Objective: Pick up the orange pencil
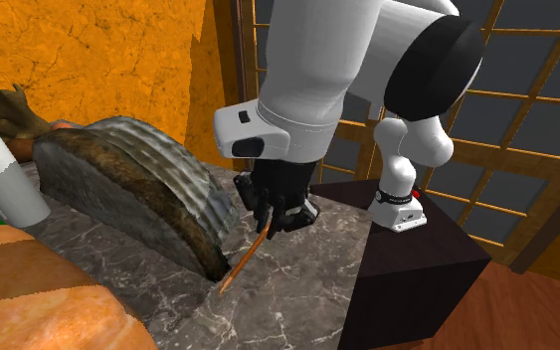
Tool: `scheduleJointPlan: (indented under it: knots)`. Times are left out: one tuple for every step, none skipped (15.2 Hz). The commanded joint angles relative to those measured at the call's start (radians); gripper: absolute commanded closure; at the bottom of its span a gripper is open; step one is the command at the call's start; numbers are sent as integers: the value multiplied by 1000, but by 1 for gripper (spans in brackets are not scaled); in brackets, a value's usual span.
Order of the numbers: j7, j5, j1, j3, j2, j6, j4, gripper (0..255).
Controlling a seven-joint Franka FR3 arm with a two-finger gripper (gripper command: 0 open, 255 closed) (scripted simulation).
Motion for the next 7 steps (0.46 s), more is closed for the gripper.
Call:
scheduleJointPlan:
  knots:
    - [-5, -2, 4, 1, 7, -31, 37, 255]
    - [-8, -2, 6, 1, 10, -45, 55, 255]
    - [-11, -3, 8, 1, 13, -59, 72, 255]
    - [-13, -4, 10, 2, 16, -74, 90, 255]
    - [-16, -5, 12, 2, 20, -89, 109, 255]
    - [-16, -5, 13, 2, 20, -91, 111, 255]
    - [-16, -5, 13, 2, 21, -91, 112, 255]
